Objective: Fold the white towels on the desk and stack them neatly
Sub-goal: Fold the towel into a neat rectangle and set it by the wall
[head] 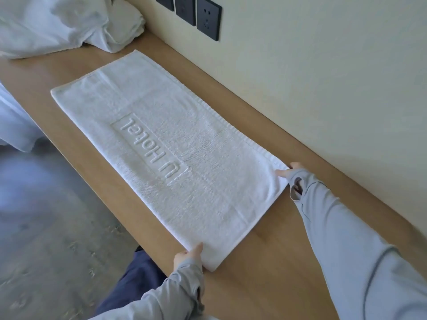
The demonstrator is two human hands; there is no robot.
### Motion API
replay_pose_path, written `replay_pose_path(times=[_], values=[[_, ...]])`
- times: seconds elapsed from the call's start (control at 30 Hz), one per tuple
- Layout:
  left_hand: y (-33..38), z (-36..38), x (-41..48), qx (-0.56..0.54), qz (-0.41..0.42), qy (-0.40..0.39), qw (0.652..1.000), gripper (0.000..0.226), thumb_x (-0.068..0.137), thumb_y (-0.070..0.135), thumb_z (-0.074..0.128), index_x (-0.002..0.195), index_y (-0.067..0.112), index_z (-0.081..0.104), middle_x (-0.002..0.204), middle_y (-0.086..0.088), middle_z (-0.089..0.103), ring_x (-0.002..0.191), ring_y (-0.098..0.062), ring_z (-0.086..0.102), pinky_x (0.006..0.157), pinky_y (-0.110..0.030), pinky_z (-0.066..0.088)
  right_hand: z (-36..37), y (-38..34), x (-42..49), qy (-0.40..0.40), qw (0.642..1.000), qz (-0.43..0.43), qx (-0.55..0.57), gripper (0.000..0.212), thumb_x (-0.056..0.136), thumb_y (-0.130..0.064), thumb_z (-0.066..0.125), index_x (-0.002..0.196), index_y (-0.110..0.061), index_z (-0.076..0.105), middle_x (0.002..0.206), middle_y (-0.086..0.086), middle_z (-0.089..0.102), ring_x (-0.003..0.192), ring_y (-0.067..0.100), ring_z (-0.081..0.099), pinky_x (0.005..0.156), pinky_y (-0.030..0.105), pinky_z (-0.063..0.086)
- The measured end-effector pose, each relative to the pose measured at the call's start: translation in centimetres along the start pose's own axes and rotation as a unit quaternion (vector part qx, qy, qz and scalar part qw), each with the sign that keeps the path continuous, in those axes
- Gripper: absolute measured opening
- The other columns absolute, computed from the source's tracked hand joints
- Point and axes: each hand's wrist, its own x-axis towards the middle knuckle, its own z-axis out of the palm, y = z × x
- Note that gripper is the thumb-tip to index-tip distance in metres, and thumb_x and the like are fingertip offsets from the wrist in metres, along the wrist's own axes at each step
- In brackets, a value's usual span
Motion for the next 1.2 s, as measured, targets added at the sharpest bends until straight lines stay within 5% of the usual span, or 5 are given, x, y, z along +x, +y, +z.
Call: replay_pose_path(times=[0.23, 0.33, 0.73, 0.97, 1.2], values=[[2.1, -1.1, -3.1, -0.023, 0.008, -0.032, 0.999, 0.047, 0.081, 0.004, 0.069, 0.118, -0.004, 0.042, 0.106, -0.027, 0.057, 0.072, -0.035, 0.06, 0.034, -0.03, 0.05, -2.4, 0.8, -0.2, 0.025, 0.989, -0.037, 0.14, 0.07, 0.083, -0.025, 0.071, 0.139, -0.002, 0.037, 0.142, 0.015, 0.043, 0.124, 0.029, 0.047, 0.102, 0.032, 0.036], [5.1, -2.5, -4.9, -0.058, 0.049, -0.052, 0.996, 0.068, 0.081, 0.005, 0.069, 0.135, 0.022, 0.032, 0.087, -0.018, 0.054, 0.058, -0.027, 0.057, 0.034, -0.031, 0.051, -3.4, -0.6, -1.4, 0.044, 0.969, -0.1, 0.222, 0.037, 0.081, -0.003, 0.069, 0.116, -0.006, 0.056, 0.121, 0.017, 0.057, 0.084, 0.018, 0.057, 0.061, 0.005, 0.045], [18.4, -7.9, -6.5, -0.21, 0.048, -0.158, 0.964, 0.013, 0.082, 0.011, 0.067, 0.082, 0.0, 0.06, 0.047, -0.01, 0.062, 0.037, -0.013, 0.06, 0.033, -0.017, 0.044, -4.0, -16.8, -6.8, 0.031, 0.861, -0.246, 0.445, 0.018, 0.081, 0.005, 0.063, 0.072, -0.011, 0.062, 0.073, 0.006, 0.06, 0.065, 0.016, 0.059, 0.051, 0.018, 0.053], [27.9, -11.6, -3.5, -0.25, 0.023, -0.187, 0.95, 0.02, 0.081, 0.019, 0.069, 0.078, 0.002, 0.059, 0.044, -0.005, 0.06, 0.034, -0.008, 0.057, 0.031, -0.016, 0.044, -2.3, -28.2, -7.5, 0.003, 0.868, -0.313, 0.386, 0.035, 0.074, 0.017, 0.061, 0.105, 0.001, 0.061, 0.09, 0.011, 0.059, 0.098, 0.03, 0.059, 0.099, 0.039, 0.047], [38.6, -14.7, 2.9, -0.269, 0.002, -0.176, 0.947, 0.016, 0.085, 0.013, 0.064, 0.078, 0.0, 0.059, 0.05, -0.006, 0.062, 0.033, -0.008, 0.056, 0.03, -0.016, 0.042, 3.1, -41.8, -6.1, 0.037, 0.865, -0.298, 0.402, 0.04, 0.075, 0.031, 0.042, 0.103, 0.008, 0.06, 0.085, 0.012, 0.057, 0.067, 0.02, 0.06, 0.06, 0.017, 0.056]])
